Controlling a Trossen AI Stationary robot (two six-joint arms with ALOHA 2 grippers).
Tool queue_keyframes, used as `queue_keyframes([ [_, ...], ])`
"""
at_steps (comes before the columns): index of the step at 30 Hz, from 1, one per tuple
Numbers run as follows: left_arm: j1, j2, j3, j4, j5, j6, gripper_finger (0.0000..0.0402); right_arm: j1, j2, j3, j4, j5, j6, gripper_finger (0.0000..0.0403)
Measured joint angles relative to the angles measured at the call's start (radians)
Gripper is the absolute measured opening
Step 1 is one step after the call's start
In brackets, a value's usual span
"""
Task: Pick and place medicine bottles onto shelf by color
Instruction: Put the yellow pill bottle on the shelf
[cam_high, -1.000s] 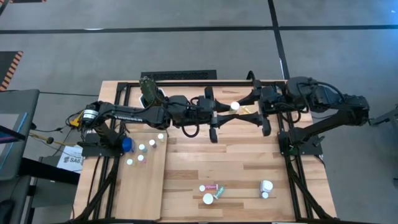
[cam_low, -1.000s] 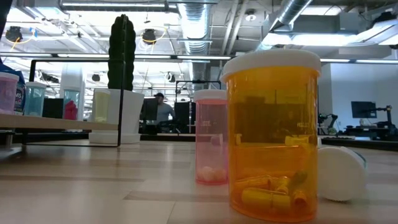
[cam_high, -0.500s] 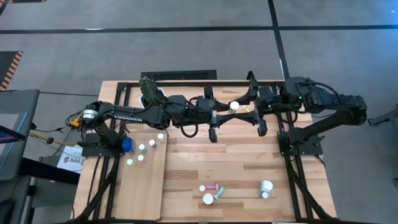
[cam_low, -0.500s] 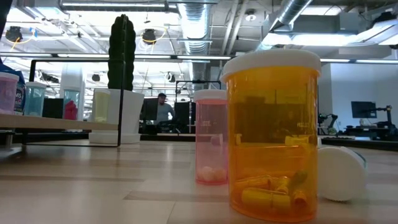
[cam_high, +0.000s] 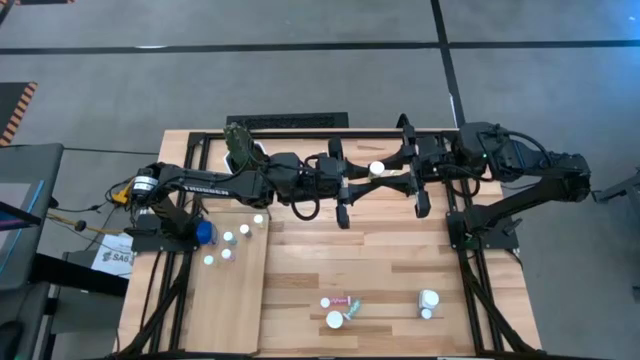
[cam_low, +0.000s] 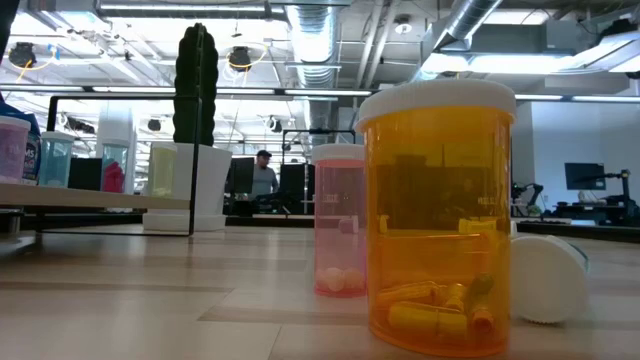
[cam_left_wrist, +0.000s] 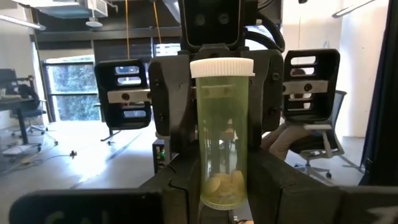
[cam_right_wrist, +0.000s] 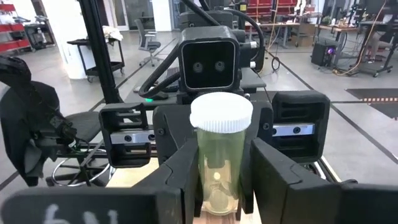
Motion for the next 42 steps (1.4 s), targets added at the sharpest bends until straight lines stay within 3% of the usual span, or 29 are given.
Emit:
queue_keyframes([
  [13, 0.0, 0.001, -0.001, 0.0, 0.002, -0.036, 0.0098, 0.0, 0.002, 0.0, 0.0, -0.003, -0.011, 0.0093],
  [24, 0.002, 0.004, -0.001, -0.048, -0.049, -0.11, 0.0099, -0.012, -0.041, -0.003, -0.078, -0.001, -0.01, 0.0089],
  [35, 0.009, 0.003, 0.0, -0.222, -0.045, -0.183, 0.0102, -0.037, -0.096, -0.003, -0.313, -0.002, 0.092, 0.0088],
  [42, 0.009, 0.003, 0.0, -0.315, -0.003, -0.184, 0.0168, -0.034, -0.08, -0.002, -0.546, -0.002, 0.207, 0.0088],
])
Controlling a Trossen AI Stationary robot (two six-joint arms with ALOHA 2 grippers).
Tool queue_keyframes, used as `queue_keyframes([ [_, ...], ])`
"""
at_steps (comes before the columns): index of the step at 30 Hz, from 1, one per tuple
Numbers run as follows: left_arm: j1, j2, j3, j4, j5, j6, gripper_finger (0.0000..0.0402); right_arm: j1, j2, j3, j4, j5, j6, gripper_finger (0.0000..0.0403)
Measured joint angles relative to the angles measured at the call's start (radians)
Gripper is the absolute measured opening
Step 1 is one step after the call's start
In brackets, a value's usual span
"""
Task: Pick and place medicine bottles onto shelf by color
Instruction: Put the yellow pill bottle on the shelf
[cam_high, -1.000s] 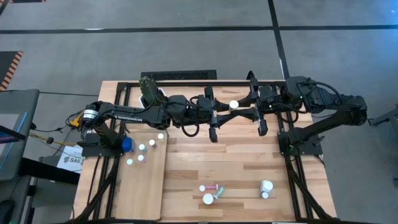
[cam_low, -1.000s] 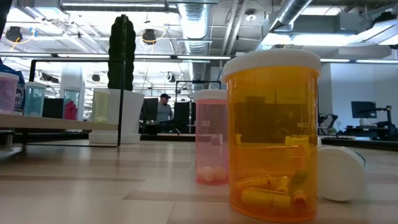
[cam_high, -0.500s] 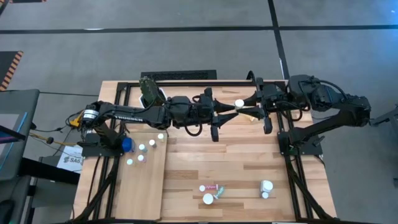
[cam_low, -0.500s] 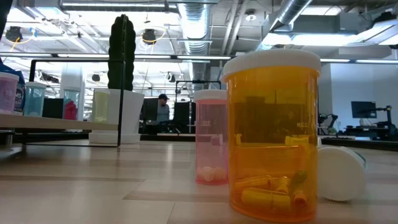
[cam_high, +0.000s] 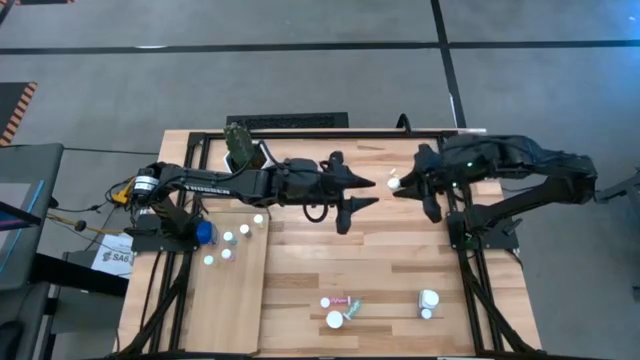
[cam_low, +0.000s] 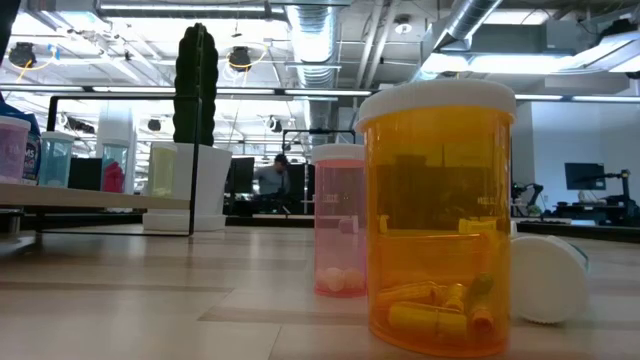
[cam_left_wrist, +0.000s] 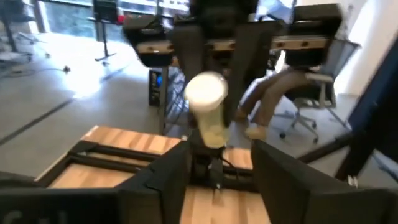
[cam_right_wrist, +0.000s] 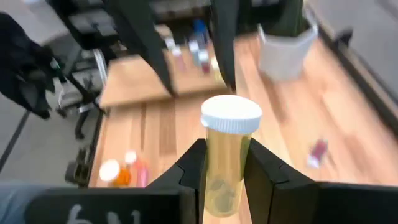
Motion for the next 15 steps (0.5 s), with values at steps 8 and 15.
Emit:
queue_keyframes([
  [8, -0.001, -0.001, 0.0, -0.084, 0.065, 0.165, 0.0244, -0.002, 0.078, 0.001, -0.051, -0.089, 0.056, 0.0088],
  [15, 0.013, -0.001, 0.0, -0.112, 0.065, 0.147, 0.0255, -0.023, 0.181, 0.001, -0.056, -0.23, 0.059, 0.0088],
])
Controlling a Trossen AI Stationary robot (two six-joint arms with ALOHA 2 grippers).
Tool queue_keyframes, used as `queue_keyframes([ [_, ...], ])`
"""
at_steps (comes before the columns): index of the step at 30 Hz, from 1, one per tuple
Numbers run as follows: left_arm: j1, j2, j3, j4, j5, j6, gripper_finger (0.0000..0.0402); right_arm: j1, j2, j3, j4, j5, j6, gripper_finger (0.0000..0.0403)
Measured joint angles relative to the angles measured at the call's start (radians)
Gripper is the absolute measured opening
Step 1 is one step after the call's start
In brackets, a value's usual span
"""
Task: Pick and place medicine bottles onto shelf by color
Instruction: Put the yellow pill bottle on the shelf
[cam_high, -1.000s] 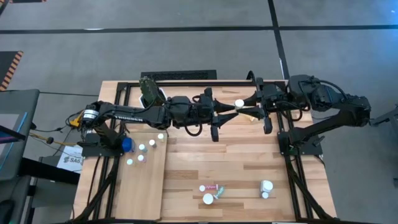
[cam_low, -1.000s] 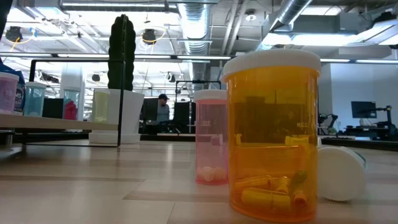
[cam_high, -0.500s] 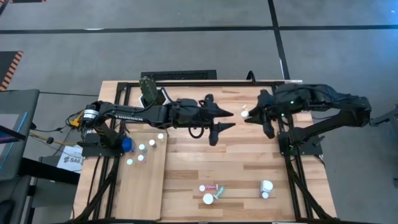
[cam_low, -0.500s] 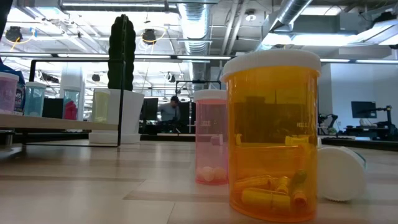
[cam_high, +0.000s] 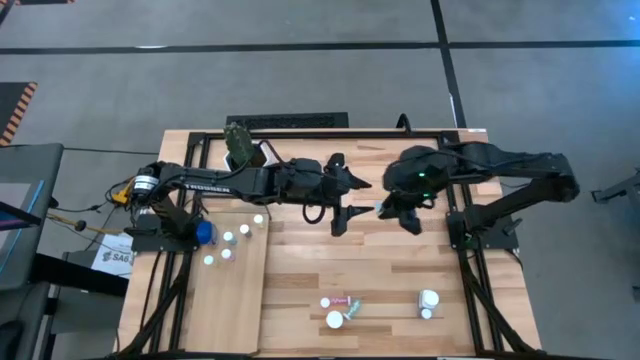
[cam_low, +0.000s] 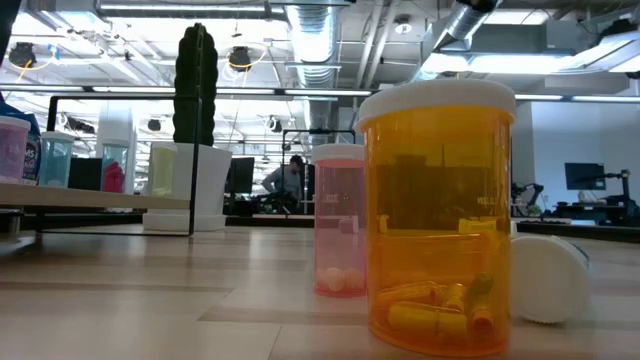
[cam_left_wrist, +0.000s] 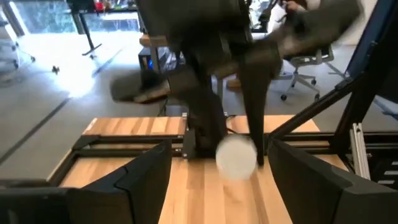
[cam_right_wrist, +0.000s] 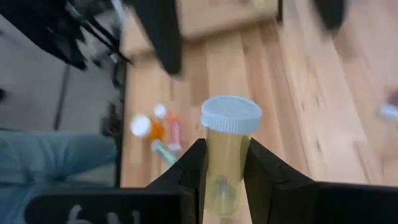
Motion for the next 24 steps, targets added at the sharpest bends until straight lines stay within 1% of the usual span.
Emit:
queue_keyframes([
  [2, 0.003, -0.001, 0.0, -0.036, 0.0, -0.025, 0.0255, -0.005, 0.029, 0.0, 0.033, -0.005, -0.02, 0.0088],
  [4, 0.004, -0.001, 0.0, -0.073, 0.002, -0.051, 0.0255, -0.006, 0.043, 0.0, 0.027, -0.005, -0.042, 0.0088],
  [8, 0.006, -0.001, 0.0, -0.131, 0.052, -0.103, 0.0255, -0.023, 0.062, 0.001, 0.052, -0.01, -0.069, 0.0088],
  [10, 0.006, -0.001, 0.0, -0.161, 0.055, -0.114, 0.0255, -0.033, 0.066, 0.002, 0.092, -0.027, -0.074, 0.0088],
  [14, 0.015, -0.001, 0.0, -0.166, 0.053, -0.128, 0.0255, -0.052, 0.069, 0.004, 0.149, -0.089, -0.075, 0.0088],
  [21, 0.02, -0.001, 0.0, -0.167, 0.053, -0.124, 0.0255, -0.064, 0.075, 0.002, 0.151, -0.109, -0.081, 0.0088],
  [24, 0.02, -0.001, 0.0, -0.161, 0.053, -0.119, 0.0246, -0.063, 0.074, 0.002, 0.147, -0.109, -0.1, 0.0088],
])
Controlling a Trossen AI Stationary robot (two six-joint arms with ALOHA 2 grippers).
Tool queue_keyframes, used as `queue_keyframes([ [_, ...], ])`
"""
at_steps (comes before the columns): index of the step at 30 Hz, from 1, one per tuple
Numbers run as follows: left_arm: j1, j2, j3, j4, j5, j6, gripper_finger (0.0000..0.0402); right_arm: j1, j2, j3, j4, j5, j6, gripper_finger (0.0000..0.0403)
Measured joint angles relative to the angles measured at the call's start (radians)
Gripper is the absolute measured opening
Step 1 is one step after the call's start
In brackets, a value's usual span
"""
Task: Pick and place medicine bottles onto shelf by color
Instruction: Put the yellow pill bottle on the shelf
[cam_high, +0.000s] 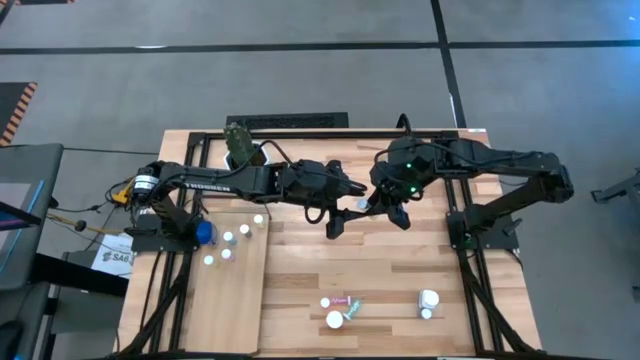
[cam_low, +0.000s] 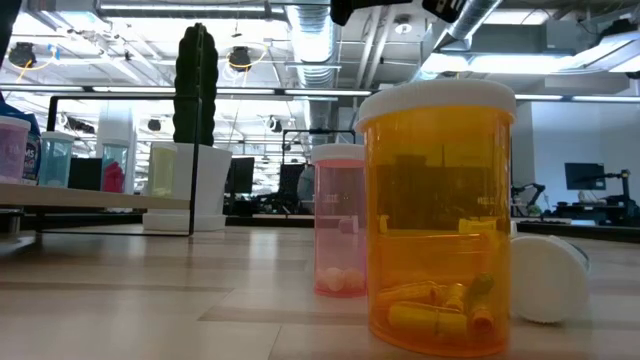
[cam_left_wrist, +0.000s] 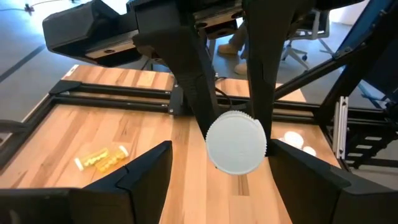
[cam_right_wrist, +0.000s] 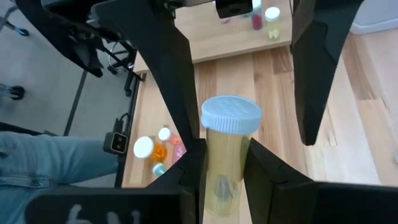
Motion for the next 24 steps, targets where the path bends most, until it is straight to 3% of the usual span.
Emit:
queue_keyframes([
  [24, 0.021, 0.001, -0.001, 0.005, 0.069, -0.013, 0.0085, 0.001, 0.0, 0.0, -0.03, 0.001, -0.044, 0.0088],
])
